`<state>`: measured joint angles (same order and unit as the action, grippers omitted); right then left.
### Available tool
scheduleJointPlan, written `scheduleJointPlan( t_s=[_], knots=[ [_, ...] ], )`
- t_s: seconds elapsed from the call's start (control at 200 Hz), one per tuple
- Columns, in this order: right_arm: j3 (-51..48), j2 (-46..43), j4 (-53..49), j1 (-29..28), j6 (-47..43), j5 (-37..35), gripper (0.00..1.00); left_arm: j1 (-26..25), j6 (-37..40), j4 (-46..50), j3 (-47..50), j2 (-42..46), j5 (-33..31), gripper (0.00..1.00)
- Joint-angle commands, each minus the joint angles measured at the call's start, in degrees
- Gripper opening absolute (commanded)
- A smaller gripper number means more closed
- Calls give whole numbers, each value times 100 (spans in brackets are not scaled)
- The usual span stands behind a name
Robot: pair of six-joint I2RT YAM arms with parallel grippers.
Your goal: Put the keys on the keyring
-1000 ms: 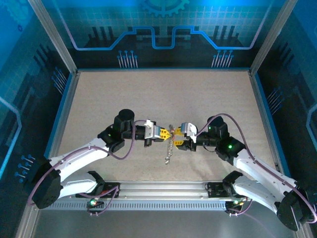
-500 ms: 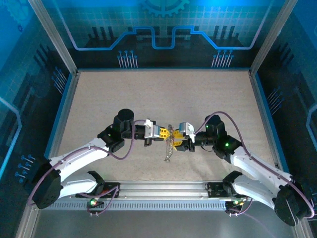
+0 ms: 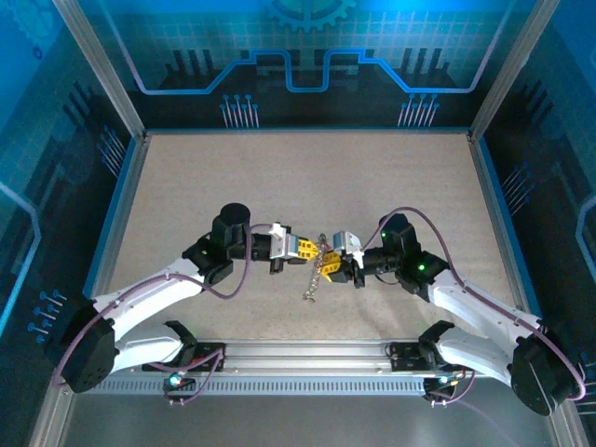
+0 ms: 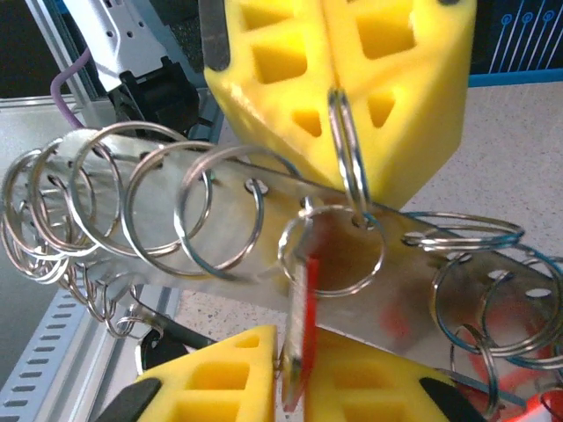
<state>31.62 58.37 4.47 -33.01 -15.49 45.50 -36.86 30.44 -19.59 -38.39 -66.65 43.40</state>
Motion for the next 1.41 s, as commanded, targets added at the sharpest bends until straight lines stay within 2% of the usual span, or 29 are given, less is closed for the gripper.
scheduleJointPlan(
  t_s=[0.0,0.145,0.265,0.475,0.645,1.005,1.091,1.261,1.401],
  knots=[
    [224,-131,-152,72,-121,203,11,59,191,-63,25,42,255,0],
    [323,-267,-521,109,-285,-27,6,61,336,160,21,105,256,0],
    [619,-398,-1318,97,-681,-452,0,56,618,532,-36,125,310,0],
    [1230,-360,-2543,70,-1385,-1112,0,56,621,540,-52,132,338,0],
    [1411,-343,-2835,-163,-1639,-1615,0,63,545,521,-112,124,355,0],
    [2139,-238,-3485,-526,-2082,-2779,0,48,904,1291,-325,-54,67,0],
    [2552,-15,-3981,-842,-2422,-3324,0,55,800,1215,-310,-160,85,0],
    [3472,545,-5070,-1575,-3042,-4952,0,48,476,413,-67,-319,127,0],
    [3921,935,-5634,-2004,-3406,-6211,0,49,439,335,-55,-446,107,0]
  ],
)
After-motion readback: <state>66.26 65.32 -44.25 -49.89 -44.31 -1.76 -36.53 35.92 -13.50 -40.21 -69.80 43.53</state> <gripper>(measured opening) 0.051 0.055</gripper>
